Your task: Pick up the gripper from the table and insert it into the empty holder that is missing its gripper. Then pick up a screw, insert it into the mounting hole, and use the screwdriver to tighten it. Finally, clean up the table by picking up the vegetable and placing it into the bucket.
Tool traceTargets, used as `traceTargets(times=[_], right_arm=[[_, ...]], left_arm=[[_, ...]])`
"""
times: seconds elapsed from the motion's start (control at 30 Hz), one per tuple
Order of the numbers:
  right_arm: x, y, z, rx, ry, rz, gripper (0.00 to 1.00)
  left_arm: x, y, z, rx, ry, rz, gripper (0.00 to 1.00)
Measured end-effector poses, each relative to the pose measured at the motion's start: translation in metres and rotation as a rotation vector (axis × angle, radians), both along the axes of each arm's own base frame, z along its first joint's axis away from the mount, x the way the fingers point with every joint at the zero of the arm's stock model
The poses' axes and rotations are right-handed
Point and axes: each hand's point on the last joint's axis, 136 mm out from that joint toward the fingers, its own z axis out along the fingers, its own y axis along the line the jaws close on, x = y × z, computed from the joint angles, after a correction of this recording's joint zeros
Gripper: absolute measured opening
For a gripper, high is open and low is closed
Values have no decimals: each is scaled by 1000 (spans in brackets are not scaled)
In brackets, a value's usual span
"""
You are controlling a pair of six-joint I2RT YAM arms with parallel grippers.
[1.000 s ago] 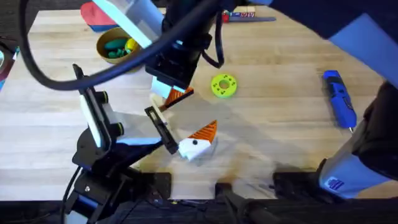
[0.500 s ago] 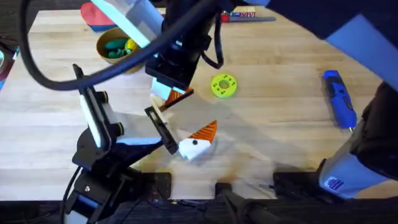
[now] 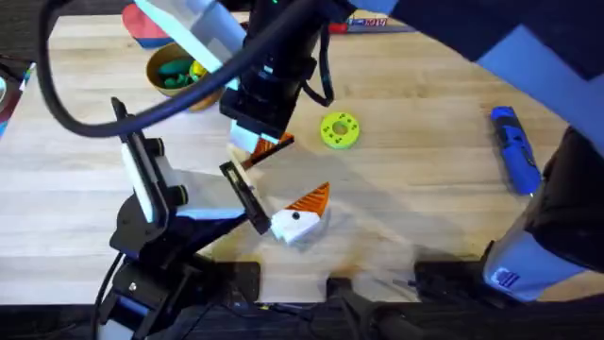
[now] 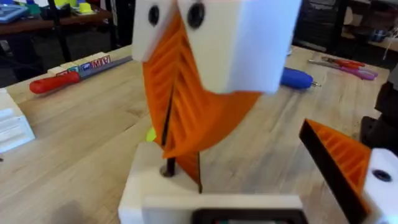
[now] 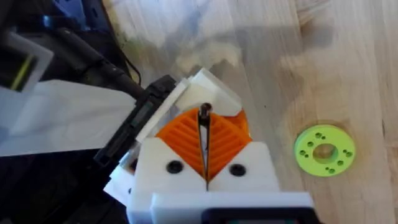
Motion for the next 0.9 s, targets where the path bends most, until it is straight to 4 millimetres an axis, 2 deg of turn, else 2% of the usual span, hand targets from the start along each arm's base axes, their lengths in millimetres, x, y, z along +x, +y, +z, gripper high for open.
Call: traceTargets(times=[0.3, 0.73, 0.77, 0.87, 0.9], right_arm=[[6, -3, -8, -41, -24, -10, 4], [5, 0, -8, -29, -12, -8, 18], [4, 0, -8, -27, -9, -9, 91], [4, 0, -8, -27, -9, -10, 521], [5, 0, -8, -27, -8, -13, 626]], left_arm=[[0, 0, 0, 2, -3, 0, 987], [0, 0, 0, 4, -6, 0, 986], [0, 0, 0, 4, -6, 0, 986], [0, 0, 0, 4, -7, 0, 987], [0, 0, 0, 4, -7, 0, 987]])
